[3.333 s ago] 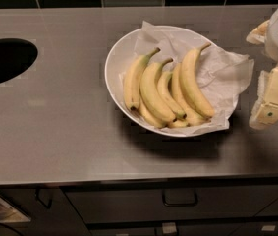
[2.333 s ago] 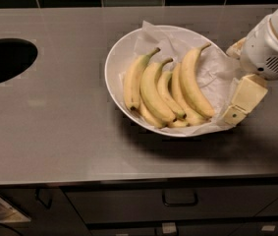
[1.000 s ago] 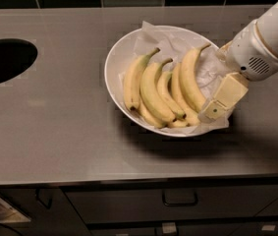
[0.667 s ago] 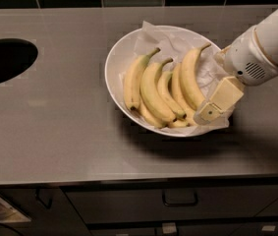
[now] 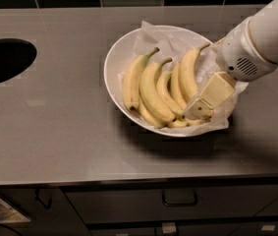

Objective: Pick banana from white bowl

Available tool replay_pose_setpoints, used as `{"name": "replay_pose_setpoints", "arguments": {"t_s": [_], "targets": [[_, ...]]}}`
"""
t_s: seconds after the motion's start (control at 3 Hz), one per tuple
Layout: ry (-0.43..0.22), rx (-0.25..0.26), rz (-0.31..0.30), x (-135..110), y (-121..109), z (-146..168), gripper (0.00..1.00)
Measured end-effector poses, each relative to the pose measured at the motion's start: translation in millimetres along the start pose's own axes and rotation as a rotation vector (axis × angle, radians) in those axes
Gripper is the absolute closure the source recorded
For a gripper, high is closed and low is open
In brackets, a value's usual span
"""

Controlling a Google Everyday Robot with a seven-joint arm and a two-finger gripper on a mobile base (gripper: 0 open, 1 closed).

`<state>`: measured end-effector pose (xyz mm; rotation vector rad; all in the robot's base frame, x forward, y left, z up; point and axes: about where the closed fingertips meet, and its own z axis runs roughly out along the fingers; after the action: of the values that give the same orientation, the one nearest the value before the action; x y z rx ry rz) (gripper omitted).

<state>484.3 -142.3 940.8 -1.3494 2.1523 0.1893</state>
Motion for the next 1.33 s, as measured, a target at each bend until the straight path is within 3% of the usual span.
{"name": "replay_pose_setpoints", "arguments": {"t_s": [0.67, 1.0, 1.33], "targets": [[0.071, 0.109, 0.010, -15, 5, -17, 0.00], [0.083, 0.103, 0.024, -15, 7, -11, 0.00], [0.073, 0.073, 0.075, -5, 2, 7, 0.11]]}}
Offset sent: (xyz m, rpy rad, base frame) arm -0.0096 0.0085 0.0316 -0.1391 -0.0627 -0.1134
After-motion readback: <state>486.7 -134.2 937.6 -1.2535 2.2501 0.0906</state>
